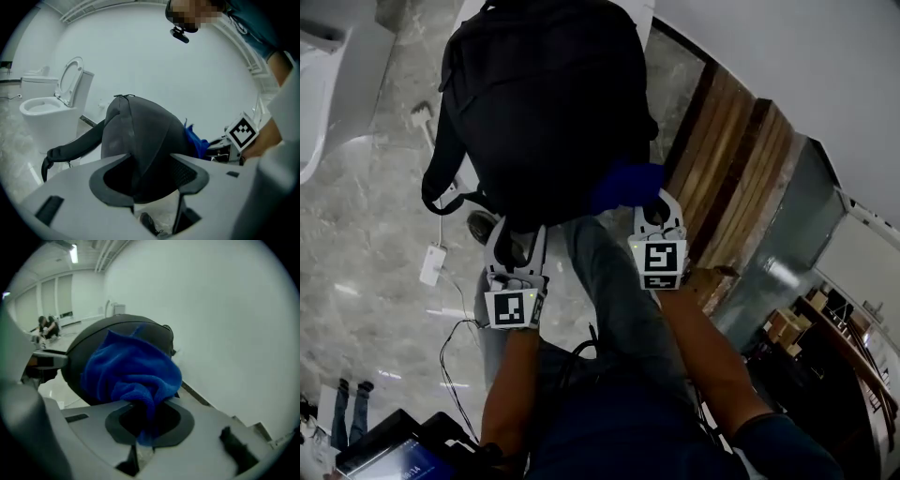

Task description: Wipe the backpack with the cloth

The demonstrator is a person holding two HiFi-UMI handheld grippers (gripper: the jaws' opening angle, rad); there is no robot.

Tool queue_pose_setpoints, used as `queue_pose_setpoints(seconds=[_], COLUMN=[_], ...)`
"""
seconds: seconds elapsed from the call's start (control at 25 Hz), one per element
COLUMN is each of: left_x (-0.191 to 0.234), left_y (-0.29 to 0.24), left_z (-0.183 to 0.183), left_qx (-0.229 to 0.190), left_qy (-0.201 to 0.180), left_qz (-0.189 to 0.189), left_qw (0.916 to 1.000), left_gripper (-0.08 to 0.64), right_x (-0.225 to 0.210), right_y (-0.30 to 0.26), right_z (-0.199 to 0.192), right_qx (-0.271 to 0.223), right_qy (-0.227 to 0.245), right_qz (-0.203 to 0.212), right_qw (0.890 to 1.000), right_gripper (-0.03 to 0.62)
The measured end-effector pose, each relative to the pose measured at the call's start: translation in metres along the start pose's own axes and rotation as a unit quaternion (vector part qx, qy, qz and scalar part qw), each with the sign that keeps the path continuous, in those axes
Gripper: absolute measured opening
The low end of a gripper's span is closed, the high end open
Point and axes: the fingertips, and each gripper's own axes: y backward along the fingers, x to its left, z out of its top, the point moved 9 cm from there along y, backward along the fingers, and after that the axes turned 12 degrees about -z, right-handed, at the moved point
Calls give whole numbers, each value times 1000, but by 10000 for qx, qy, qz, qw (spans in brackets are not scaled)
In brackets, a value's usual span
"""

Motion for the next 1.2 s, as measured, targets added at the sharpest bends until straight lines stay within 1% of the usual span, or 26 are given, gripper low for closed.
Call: queue_pose_setpoints(seconds=[0.04, 0.08, 0.12, 0.2, 0.24, 0.28, 0.36, 0.4, 0.44, 0.48, 0.52, 0.56, 0.64, 0.72, 0.8, 0.92, 1.04, 1.12, 1.16, 1.2], left_x=[1, 2, 3, 3, 2, 2, 1, 2, 2, 3, 3, 2, 1, 1, 1, 2, 8, 16, 17, 16], left_y=[1, 2, 2, 2, 2, 2, 1, 1, 1, 1, 1, 0, -2, -1, 1, 4, 16, 26, 31, 37], left_z=[0, 1, 1, 2, 2, 3, 4, 4, 4, 4, 4, 3, 4, 5, 9, 13, 34, 60, 74, 87], left_qx=[-26, -35, -31, -19, -14, -2, 37, 53, 79, 128, 196, 256, 327, 459, 645, 869, 819, 694, 634, 583], left_qy=[18, 12, -13, -45, -50, -62, -97, -101, -101, -109, -127, -150, -188, -235, -316, -459, -604, -748, -830, -900], left_qz=[55, 75, 65, 40, 47, 57, 75, 88, 89, 66, 21, -28, -108, -201, -323, -471, -451, -362, -341, -346], left_qw=[10000, 10000, 10000, 10000, 10000, 10000, 9999, 9999, 9999, 9998, 9997, 9996, 9992, 9985, 9969, 9940, 9938, 9941, 9939, 9936], left_gripper=[250, 250, 250, 250, 250, 250, 250, 250, 251, 251, 251, 252, 250, 250, 250, 249, 250, 250, 249, 250], right_x=[6, 17, 30, 55, 67, 79, 104, 115, 121, 120, 113, 99, 65, 28, -2, -22, -30, -38, -44, -50], right_y=[1, 7, 14, 26, 30, 34, 32, 26, 17, 6, -5, -17, -41, -59, -70, -77, -75, -77, -76, -72], right_z=[5, 12, 19, 35, 48, 64, 108, 132, 156, 178, 196, 209, 219, 219, 212, 196, 185, 172, 161, 148], right_qx=[121, 106, 1, -366, -617, -915, -1492, -1638, -1654, -1553, -1371, -1174, -895, -616, -421, -363, -140, 117, 336, 627], right_qy=[-162, -250, -246, 52, 281, 540, 1131, 1406, 1577, 1580, 1446, 1303, 1305, 1277, 1174, 910, 666, 285, -56, -552], right_qz=[-138, -143, -11, 510, 807, 1100, 1633, 1844, 2017, 2152, 2240, 2247, 1978, 1629, 1362, 1126, 740, 535, 534, 601], right_qw=[9997, 9995, 9997, 9980, 9944, 9882, 9687, 9588, 9524, 9511, 9540, 9585, 9674, 9764, 9828, 9888, 9949, 9981, 9980, 9947], right_gripper=[21, 21, 21, 21, 21, 21, 21, 21, 21, 21, 21, 21, 21, 21, 21, 21, 21, 21, 21, 21])
